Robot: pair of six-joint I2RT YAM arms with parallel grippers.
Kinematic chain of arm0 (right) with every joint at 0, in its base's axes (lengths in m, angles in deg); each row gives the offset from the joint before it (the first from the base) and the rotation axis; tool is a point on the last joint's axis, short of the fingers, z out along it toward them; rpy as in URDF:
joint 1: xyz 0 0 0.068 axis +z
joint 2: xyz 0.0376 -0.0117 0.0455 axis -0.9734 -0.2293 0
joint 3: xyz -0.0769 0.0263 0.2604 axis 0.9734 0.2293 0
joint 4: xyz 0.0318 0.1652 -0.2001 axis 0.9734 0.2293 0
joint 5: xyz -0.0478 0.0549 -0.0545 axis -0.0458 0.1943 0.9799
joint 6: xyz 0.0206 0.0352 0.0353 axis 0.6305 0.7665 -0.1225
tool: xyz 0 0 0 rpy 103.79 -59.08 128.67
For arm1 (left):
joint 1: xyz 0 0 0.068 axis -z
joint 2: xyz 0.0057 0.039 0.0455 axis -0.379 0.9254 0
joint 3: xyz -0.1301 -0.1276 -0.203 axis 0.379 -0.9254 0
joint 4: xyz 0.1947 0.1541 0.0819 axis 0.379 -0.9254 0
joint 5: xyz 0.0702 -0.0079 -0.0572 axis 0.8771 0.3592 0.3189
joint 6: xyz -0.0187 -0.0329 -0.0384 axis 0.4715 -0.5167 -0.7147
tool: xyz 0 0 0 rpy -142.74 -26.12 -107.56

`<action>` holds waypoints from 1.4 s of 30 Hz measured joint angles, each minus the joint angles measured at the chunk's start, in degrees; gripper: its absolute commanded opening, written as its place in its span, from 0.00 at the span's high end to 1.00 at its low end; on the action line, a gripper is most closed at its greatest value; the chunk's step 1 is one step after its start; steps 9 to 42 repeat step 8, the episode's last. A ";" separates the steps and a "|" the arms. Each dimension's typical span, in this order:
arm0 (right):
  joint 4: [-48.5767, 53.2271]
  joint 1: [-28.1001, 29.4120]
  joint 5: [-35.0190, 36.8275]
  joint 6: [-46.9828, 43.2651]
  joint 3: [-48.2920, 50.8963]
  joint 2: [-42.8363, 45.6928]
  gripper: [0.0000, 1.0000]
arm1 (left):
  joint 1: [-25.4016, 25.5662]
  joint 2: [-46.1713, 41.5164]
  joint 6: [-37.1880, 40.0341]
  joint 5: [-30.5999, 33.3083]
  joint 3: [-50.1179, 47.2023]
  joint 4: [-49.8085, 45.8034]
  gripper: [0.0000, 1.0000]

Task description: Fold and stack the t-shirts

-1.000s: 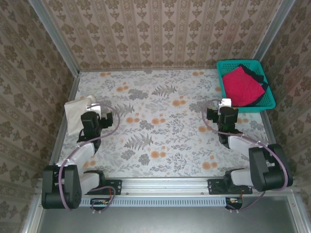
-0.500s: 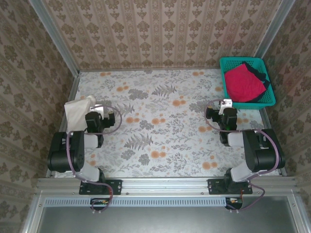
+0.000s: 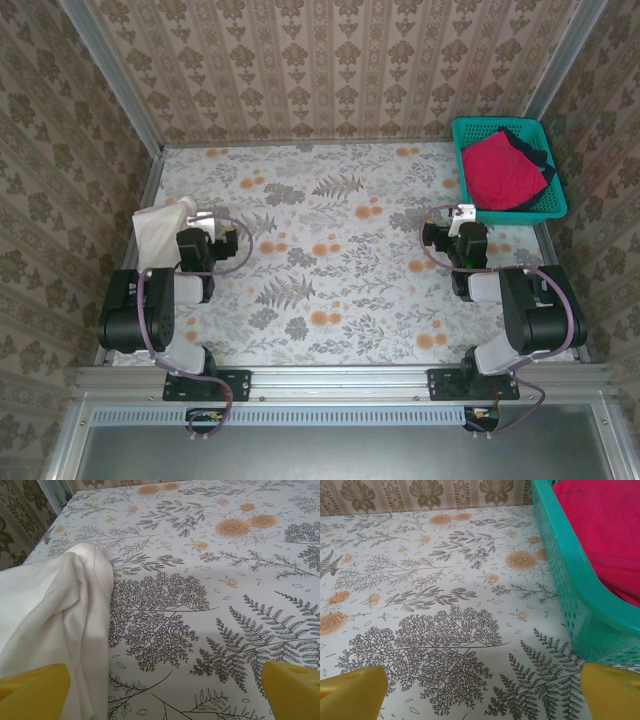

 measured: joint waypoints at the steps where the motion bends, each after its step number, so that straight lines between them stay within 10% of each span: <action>1: 0.00 0.00 0.00 0.00 0.00 0.00 0.00 | 0.00 0.00 0.00 0.00 0.00 0.00 0.00; 42: 0.00 0.00 0.00 0.00 0.00 0.00 0.00 | -0.11 0.00 0.20 -1.09 0.11 -0.04 0.00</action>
